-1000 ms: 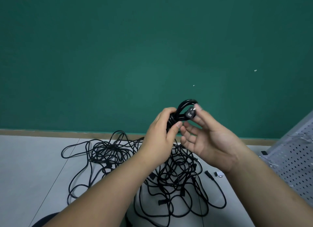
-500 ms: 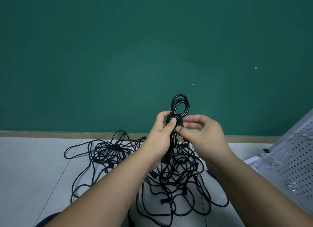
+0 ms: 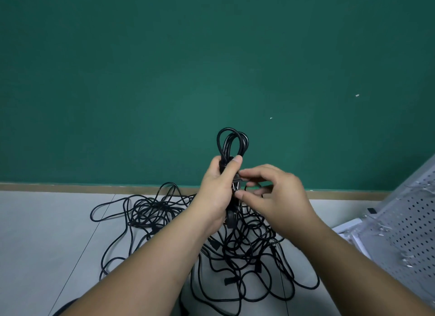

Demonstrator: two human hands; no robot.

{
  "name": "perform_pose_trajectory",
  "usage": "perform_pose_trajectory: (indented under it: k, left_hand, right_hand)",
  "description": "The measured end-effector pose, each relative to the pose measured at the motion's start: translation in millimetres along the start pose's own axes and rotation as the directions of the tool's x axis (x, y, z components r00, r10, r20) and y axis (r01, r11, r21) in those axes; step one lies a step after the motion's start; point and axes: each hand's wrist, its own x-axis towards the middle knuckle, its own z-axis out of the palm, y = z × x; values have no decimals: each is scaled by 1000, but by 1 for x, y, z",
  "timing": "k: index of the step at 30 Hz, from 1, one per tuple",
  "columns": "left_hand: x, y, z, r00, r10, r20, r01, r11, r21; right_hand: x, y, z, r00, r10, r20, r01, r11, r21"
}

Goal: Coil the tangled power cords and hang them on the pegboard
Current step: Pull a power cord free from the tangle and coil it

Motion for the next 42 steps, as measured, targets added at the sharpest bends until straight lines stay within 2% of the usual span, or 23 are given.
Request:
perform_pose_trajectory:
  k: [2,5,8,10,13,17,19,23,26,30,36,40,42]
  left_hand:
    - [4,0,-3,992,122,38,-126,984,123]
    - [1,-3,-2,962,220,162,-264,901,345]
    - [-4,-17,1,946,180,270,-296,822,486]
    - [-7,-23,2,936,124,329,-296,782,548]
    - [-7,-22,0,913,65,402,-327,704,630]
    - [-5,-25,-4,881,-1,474,-354,664,659]
    - [-7,-30,-1,891,28,453,-338,707,622]
    - [-17,-34,19,927,138,348,-280,872,402]
    - [-17,-34,27,939,124,322,-232,917,324]
    - [-20,-39,31,926,26,377,-176,912,371]
    - [-34,-48,48,899,-75,432,-95,928,359]
    - [-42,-52,64,911,-134,391,12,954,299]
    - [-46,-53,70,883,-171,437,17,942,334]
  right_hand:
    - [5,-1,-8,986,168,8,-165,956,244]
    - [13,-2,-17,975,223,-13,-201,900,386]
    - [16,4,-18,984,171,-55,-147,940,307]
    - [18,12,-19,976,190,-104,-161,956,244]
    - [20,21,-26,963,260,-69,-224,916,332]
    - [20,28,-36,963,269,-27,-248,920,303]
    - [20,28,-40,968,252,8,-243,923,298]
    - [24,19,-49,985,168,37,-171,950,260]
    - [19,17,-56,988,151,28,-152,937,315]
    - [9,21,-64,985,161,57,-171,932,321]
    - [-8,31,-72,979,201,36,-204,957,206]
    - [-17,33,-87,959,246,138,-259,962,83]
    - [-22,33,-93,954,285,92,-280,958,-67]
